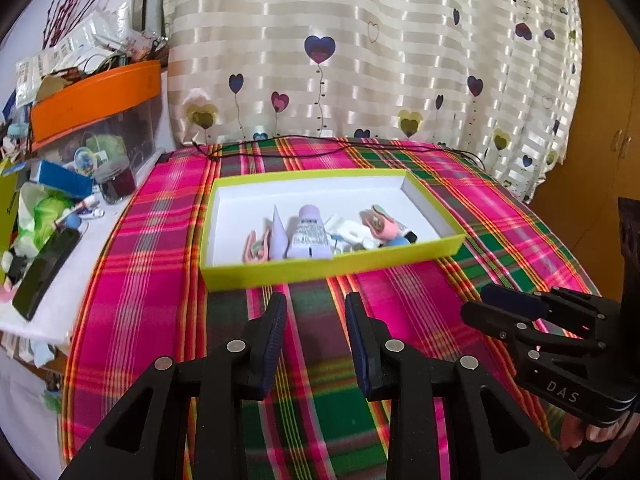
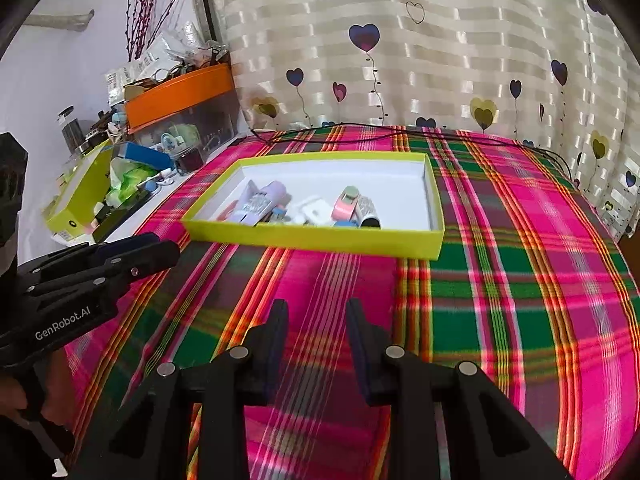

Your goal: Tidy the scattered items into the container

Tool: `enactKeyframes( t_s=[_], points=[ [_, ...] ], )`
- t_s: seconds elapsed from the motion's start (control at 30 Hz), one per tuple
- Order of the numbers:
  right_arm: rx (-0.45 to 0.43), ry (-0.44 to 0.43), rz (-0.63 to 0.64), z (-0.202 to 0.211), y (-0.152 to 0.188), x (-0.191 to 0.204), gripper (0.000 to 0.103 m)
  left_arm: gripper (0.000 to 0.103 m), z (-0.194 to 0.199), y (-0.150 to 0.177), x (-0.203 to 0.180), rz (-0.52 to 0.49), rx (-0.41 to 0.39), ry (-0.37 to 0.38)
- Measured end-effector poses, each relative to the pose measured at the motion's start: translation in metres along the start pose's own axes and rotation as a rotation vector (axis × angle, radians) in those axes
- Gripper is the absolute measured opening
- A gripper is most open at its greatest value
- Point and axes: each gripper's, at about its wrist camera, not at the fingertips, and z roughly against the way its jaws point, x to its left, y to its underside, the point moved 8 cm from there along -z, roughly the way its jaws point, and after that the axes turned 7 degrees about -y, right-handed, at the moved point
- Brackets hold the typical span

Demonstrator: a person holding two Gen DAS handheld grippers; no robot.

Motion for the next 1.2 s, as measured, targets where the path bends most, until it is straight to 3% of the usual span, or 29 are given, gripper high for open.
enactKeyframes(
  t_s=[0.63, 1.2],
  points=[
    [-0.010, 0.014, 0.021, 0.030, 0.026, 0.025, 0.030, 0.031, 0.040, 0.032, -0.015, 0.013, 0.006, 0.041],
    [-0.021, 0.018, 0.027, 0.036, 0.028, 0.030, 0.030, 0.031, 0.045, 0.041, -0.023, 0.007, 0.033, 0.042]
  ],
)
